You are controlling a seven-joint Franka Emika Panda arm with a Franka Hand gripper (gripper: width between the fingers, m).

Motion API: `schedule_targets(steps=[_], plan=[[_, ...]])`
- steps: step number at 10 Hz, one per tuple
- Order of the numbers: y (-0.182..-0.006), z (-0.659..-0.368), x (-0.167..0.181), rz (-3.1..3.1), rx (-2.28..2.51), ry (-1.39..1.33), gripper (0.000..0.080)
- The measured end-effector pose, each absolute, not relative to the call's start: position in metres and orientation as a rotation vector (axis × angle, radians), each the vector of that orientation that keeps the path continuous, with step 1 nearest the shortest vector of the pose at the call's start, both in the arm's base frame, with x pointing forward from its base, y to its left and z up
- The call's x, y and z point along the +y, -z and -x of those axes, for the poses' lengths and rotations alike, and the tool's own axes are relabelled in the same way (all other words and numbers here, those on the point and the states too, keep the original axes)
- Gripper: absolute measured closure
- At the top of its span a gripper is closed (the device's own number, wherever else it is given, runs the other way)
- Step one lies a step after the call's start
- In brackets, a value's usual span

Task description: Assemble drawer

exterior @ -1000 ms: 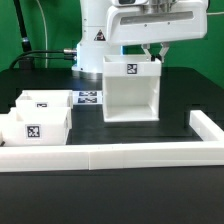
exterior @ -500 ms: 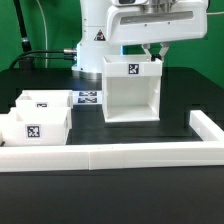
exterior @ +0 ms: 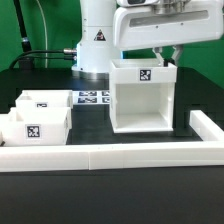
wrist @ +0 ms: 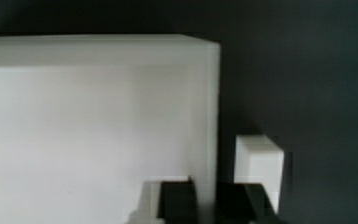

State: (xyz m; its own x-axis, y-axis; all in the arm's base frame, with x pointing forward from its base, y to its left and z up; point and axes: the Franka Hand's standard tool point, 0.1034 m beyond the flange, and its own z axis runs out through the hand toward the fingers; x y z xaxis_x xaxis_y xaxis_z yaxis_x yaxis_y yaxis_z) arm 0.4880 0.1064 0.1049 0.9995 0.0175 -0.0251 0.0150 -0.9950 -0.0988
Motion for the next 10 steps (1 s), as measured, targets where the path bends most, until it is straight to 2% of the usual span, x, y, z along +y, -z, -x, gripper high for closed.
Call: schedule_targets(steps=[4, 10], plan=[[-0.106, -0.532, 0.106, 3.022, -0.157, 0.058, 0.0760], [-0.107, -0.534, 0.108, 3.014, 0.190, 0.050, 0.0758]])
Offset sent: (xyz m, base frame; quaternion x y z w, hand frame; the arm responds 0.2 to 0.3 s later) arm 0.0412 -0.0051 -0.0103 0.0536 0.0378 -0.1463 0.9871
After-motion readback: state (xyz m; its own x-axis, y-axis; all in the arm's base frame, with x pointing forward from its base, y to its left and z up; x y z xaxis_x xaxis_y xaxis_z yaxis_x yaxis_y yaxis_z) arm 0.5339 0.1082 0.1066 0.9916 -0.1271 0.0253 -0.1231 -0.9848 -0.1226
